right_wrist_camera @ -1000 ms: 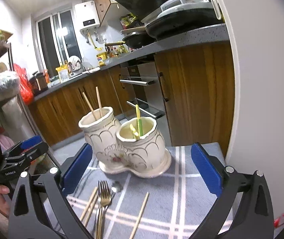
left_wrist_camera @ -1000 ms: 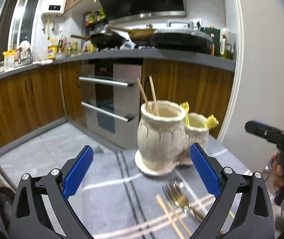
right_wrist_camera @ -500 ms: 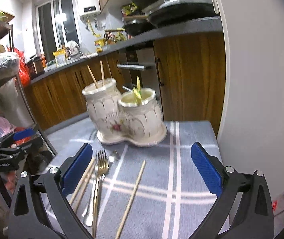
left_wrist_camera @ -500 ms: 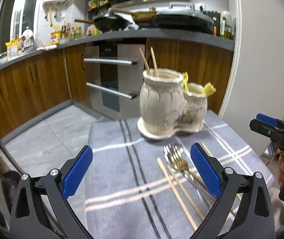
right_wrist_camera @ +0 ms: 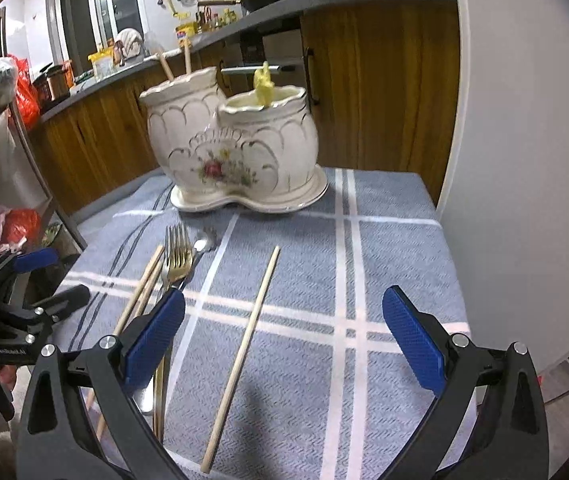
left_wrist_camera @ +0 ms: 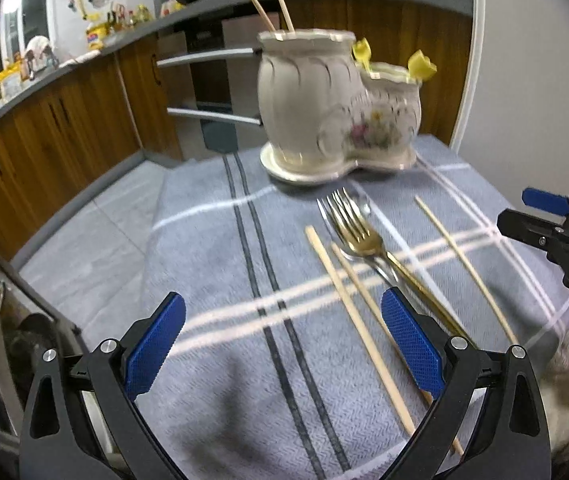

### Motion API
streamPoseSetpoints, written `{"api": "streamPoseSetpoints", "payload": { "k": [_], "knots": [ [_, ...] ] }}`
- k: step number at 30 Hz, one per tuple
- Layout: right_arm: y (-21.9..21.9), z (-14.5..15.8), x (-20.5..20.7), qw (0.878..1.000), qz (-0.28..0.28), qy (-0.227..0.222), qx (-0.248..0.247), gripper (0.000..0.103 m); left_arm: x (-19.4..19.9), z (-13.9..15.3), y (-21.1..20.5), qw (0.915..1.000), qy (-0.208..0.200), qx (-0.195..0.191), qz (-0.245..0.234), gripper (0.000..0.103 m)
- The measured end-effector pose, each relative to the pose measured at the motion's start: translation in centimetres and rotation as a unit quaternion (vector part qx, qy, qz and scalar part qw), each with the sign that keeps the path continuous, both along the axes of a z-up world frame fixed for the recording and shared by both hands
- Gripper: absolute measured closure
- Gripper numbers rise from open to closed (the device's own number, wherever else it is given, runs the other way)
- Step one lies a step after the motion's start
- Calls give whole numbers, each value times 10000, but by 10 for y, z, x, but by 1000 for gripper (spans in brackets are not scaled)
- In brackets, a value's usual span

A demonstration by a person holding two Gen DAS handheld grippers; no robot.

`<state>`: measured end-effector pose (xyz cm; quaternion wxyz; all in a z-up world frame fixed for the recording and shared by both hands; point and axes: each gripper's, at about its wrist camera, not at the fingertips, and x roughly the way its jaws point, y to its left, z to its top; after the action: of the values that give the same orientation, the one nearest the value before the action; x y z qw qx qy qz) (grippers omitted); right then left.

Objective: Organize utensils
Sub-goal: 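Open both tools and withdraw them back over the loose utensils, then grasp a chopstick with the left tool while the right tool grasps a gold fork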

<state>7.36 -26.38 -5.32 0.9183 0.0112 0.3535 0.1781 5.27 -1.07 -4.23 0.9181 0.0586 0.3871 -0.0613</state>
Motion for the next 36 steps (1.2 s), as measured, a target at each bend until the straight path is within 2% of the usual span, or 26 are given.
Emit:
{"api": "streamPoseSetpoints", "payload": {
  "k": [2,6,9,11,13,14,17,20,26,29,36],
  "knots": [
    [4,-3,0,9999,82,86,7,5,2,-7,-4,9997,168,153,-54,6],
    [10,-6,-2,9996,246,160,6,5,3,-13,-9,9988,379,134,-272,9],
    [16,-7,-3,9989,418,182,59,5,4,-19,-12,9971,582,-20,-480,24],
    [21,-7,-2,9977,587,293,179,7,4,-23,-13,9959,692,-116,-569,38],
    [30,-10,-1,9957,794,436,211,23,4,-26,-15,9949,769,-148,-642,48],
    [34,-11,0,9951,850,473,184,27,4,-27,-16,9945,771,-165,-689,52],
    [48,-18,3,9918,1091,646,130,50,2,-26,-20,9940,748,-123,-794,60],
    [61,-24,3,9882,1309,792,60,66,1,-26,-24,9929,724,-81,-939,71],
    [75,-28,7,9865,1393,860,3,82,3,-25,-21,9921,751,-104,-997,87],
    [82,-28,9,9871,1366,824,-133,90,8,-24,-16,9936,773,-22,-826,87],
    [95,-24,19,9882,1228,822,-401,90,25,-24,-12,9949,826,-6,-577,87]
  ]
}}
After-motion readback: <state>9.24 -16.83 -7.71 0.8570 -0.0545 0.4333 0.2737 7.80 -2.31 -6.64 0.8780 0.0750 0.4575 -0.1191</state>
